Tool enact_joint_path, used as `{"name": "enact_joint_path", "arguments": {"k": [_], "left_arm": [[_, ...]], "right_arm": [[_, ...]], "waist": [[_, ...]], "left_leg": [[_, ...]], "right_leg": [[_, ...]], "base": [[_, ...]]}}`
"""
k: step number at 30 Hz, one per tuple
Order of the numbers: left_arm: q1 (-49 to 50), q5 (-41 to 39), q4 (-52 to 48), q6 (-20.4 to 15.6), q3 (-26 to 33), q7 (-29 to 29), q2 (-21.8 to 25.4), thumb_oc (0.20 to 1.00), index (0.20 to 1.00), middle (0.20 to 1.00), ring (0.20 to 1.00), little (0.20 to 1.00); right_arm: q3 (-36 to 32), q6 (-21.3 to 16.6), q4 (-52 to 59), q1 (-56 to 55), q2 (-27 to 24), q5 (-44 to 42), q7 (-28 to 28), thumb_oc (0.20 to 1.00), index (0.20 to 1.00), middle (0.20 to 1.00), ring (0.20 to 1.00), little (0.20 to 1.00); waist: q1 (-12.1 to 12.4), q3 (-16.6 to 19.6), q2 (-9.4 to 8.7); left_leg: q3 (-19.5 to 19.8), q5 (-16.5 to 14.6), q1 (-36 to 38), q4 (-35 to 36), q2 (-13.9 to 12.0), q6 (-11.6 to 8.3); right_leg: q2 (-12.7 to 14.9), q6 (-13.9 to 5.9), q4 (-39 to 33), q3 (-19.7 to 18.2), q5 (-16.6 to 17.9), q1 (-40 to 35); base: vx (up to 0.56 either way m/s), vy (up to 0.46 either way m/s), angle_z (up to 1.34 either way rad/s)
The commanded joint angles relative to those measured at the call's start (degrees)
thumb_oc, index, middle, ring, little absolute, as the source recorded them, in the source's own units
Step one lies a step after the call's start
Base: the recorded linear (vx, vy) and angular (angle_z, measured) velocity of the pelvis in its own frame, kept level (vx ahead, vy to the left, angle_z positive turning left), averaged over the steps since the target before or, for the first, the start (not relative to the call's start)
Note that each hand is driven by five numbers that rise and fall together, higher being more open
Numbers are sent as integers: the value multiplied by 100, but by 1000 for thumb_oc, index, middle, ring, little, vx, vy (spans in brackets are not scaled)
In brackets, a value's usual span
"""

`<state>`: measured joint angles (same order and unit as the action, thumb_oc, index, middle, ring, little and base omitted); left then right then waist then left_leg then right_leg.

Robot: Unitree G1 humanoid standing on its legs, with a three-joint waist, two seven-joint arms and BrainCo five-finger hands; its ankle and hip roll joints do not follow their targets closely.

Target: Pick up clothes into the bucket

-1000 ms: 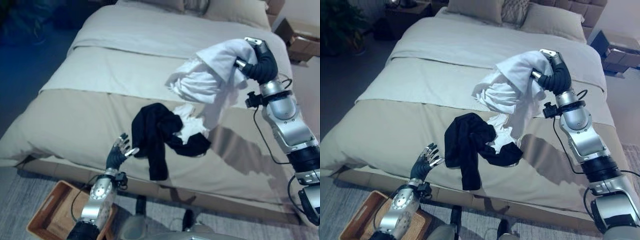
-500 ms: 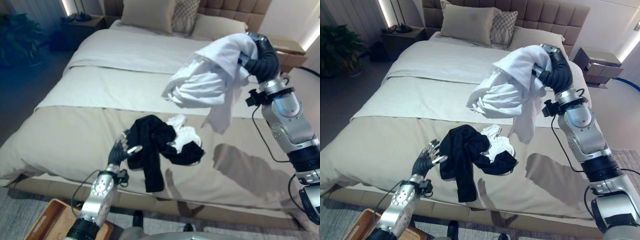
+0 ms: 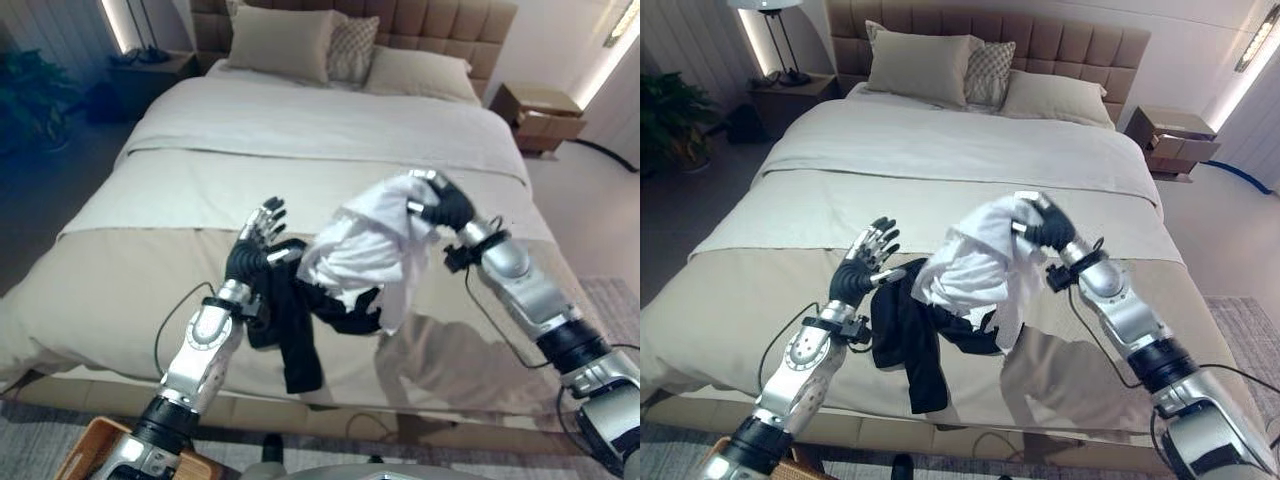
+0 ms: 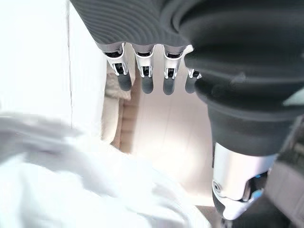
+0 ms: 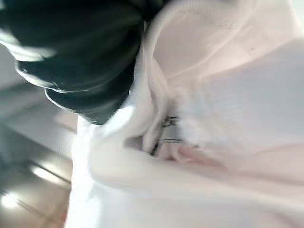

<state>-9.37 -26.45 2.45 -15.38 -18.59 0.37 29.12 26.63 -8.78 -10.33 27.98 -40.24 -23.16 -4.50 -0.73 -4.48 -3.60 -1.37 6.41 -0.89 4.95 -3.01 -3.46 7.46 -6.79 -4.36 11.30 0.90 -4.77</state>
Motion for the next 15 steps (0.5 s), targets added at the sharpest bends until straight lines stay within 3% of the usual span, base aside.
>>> {"name": "enact_joint_path", "arguments": {"k": [1, 9, 15], "left_arm": [[-618, 1123, 614, -265, -289, -2, 250, 1000, 1000, 1000, 1000, 1000], [-808, 1154, 1048, -290, -466, 2, 180, 1000, 1000, 1000, 1000, 1000], [-1215, 478, 1232, -96, -1078, -521, 115, 1000, 1000, 1000, 1000, 1000]], "right_arm": [[-126, -389, 345, 408, 101, -45, -79, 200, 200, 200, 200, 200], [135, -399, 734, 228, 209, -30, -328, 200, 200, 200, 200, 200], [367, -362, 730, 278, 402, -27, -376, 200, 200, 200, 200, 200]], "waist": [[12, 290, -153], [-47, 287, -153], [-95, 292, -131]], "left_leg": [[-90, -561, -50, -592, -426, -117], [-116, -568, -27, -605, -441, -115], [-123, -558, -21, -593, -434, -110]], "right_leg": [[631, -464, 238, 7, 335, 159], [618, -467, 229, -35, 330, 163], [624, -469, 235, -51, 343, 177]], "base": [[0, 0, 0], [0, 0, 0], [0, 0, 0]]}}
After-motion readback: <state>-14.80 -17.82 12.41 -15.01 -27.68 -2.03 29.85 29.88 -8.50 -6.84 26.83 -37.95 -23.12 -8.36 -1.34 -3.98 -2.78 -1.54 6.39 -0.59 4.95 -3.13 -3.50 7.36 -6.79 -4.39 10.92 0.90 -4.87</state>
